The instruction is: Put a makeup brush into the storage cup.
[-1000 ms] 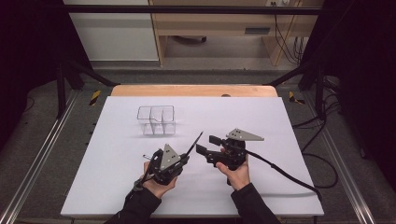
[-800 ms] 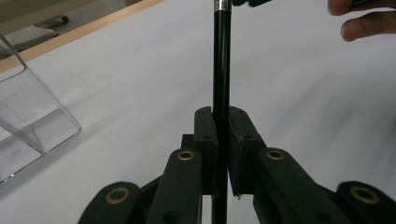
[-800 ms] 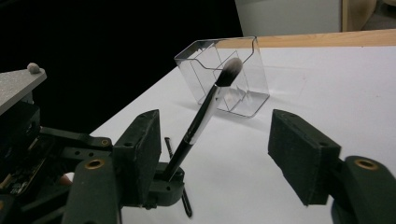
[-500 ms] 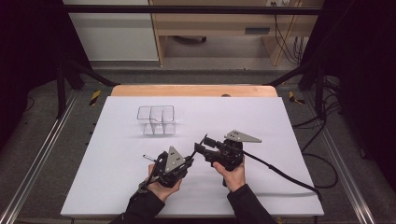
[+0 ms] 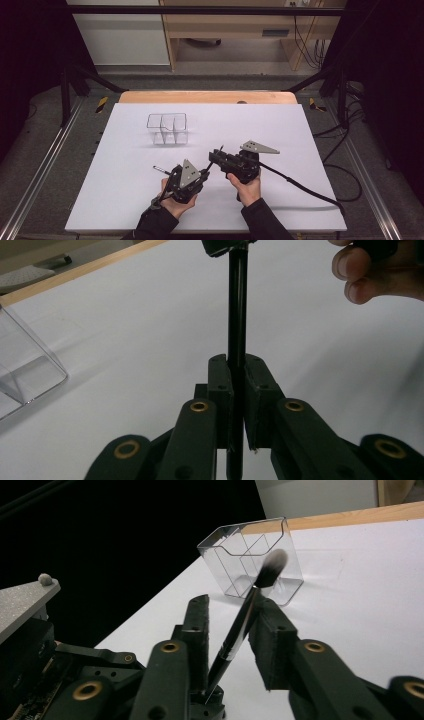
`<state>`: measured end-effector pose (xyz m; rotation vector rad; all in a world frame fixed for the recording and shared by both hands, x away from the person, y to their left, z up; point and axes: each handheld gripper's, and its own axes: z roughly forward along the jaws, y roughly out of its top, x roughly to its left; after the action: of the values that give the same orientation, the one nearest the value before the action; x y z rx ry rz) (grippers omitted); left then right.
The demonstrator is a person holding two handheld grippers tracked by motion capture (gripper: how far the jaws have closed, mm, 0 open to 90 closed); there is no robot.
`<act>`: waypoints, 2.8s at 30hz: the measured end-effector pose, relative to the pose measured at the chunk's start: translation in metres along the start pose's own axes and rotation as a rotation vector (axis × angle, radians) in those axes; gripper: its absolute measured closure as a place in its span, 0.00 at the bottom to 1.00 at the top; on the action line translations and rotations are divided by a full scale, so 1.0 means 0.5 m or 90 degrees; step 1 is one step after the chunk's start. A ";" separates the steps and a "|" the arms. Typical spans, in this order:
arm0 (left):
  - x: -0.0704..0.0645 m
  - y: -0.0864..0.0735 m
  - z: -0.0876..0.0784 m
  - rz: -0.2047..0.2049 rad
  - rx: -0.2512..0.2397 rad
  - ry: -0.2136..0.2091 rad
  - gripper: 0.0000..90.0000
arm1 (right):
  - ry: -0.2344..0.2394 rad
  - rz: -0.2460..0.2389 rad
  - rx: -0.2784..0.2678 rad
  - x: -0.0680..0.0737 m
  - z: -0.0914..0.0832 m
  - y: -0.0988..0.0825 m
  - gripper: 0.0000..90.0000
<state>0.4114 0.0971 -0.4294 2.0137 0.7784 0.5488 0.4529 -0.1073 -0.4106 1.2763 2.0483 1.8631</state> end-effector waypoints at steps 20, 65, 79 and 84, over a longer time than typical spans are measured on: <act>-0.003 0.004 -0.002 -0.007 -0.015 -0.023 0.74 | 0.057 -0.002 -0.008 0.003 -0.010 0.002 0.93; 0.024 0.033 -0.017 -0.039 -0.032 0.005 0.92 | 0.028 -0.083 -0.005 0.022 -0.018 0.009 0.60; 0.073 0.033 -0.051 -0.057 -0.053 0.028 0.92 | -0.060 -0.142 0.012 0.009 -0.049 0.031 0.30; 0.095 0.033 -0.066 -0.073 -0.064 0.031 0.91 | -0.083 -0.143 0.018 -0.002 -0.064 0.033 0.22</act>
<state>0.4290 0.1430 -0.3944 1.8573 0.8742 0.5612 0.4436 -0.1343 -0.3889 1.0903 2.0605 1.6173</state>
